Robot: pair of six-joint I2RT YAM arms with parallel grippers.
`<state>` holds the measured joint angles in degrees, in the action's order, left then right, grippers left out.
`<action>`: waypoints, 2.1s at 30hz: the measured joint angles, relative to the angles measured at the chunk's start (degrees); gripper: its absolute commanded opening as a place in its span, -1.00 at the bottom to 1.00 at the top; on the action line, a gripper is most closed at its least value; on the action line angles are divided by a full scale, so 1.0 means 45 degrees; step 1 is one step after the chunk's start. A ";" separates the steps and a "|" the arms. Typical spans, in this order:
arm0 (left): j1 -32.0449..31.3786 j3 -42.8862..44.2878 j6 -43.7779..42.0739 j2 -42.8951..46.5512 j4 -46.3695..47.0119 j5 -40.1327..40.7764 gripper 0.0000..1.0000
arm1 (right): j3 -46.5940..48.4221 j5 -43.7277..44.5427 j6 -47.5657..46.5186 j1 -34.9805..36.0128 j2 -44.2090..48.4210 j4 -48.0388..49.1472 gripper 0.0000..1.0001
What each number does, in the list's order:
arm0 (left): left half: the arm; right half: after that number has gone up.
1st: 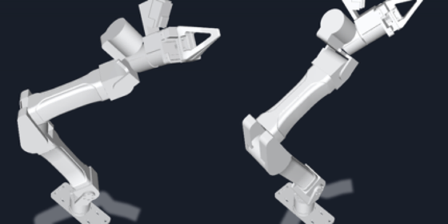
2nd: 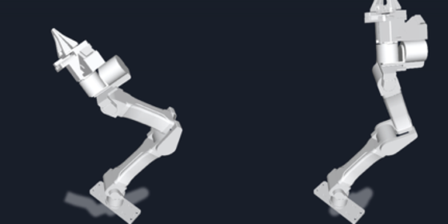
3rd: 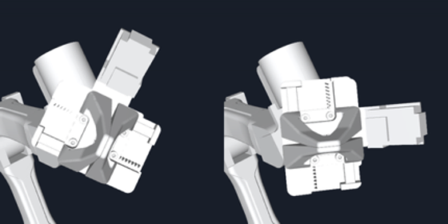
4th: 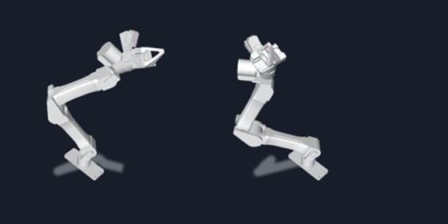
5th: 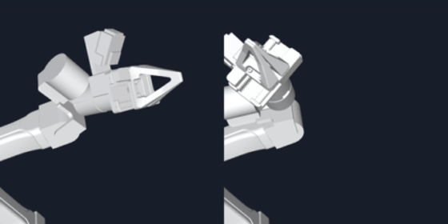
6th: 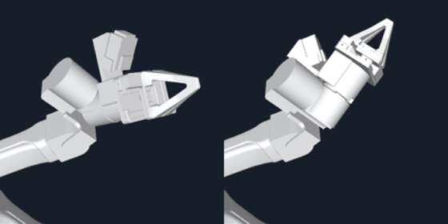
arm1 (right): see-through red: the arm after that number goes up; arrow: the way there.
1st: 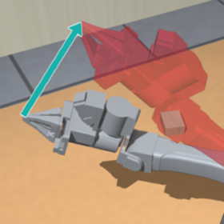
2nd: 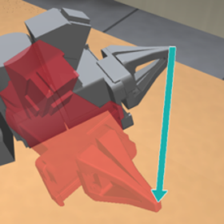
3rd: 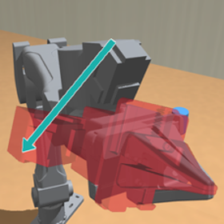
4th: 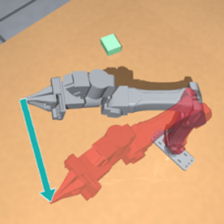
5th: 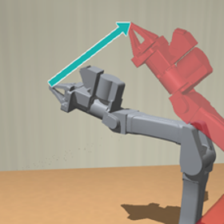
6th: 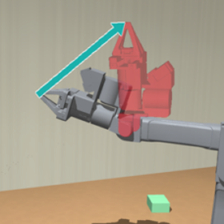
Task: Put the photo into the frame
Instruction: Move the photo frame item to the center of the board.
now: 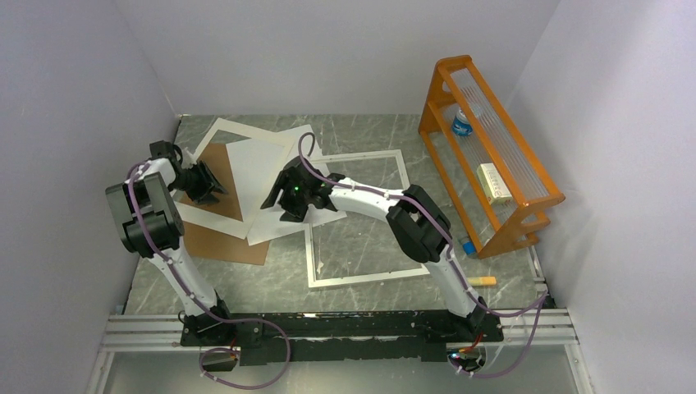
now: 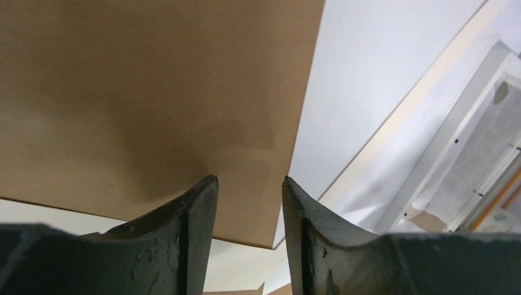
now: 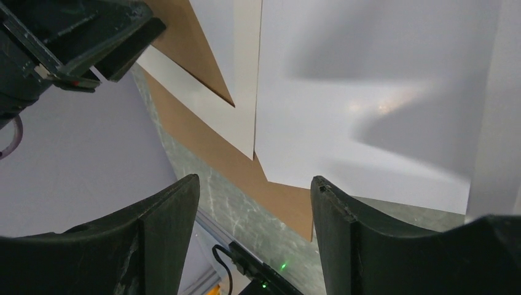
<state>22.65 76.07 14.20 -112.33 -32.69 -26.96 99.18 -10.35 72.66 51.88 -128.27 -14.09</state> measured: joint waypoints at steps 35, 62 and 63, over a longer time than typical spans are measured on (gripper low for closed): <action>-0.2744 -0.3079 0.2429 0.5440 -0.3570 0.2914 0.17 | 0.0738 0.0680 -0.0063 0.0015 -0.0821 -0.1632 0.13; -0.3677 -0.4590 0.3104 0.3016 -0.3439 0.2161 -0.15 | -0.1146 0.0991 -0.0126 0.0534 0.0393 -0.1443 0.24; -0.3730 -0.4692 0.3152 0.3089 -0.3458 0.2093 -0.16 | -0.1151 0.0991 -0.0185 0.0413 0.0413 -0.1443 0.24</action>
<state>5.87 54.96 28.38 -98.43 -48.25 -17.54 94.00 -5.89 71.83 53.74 -126.41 -20.58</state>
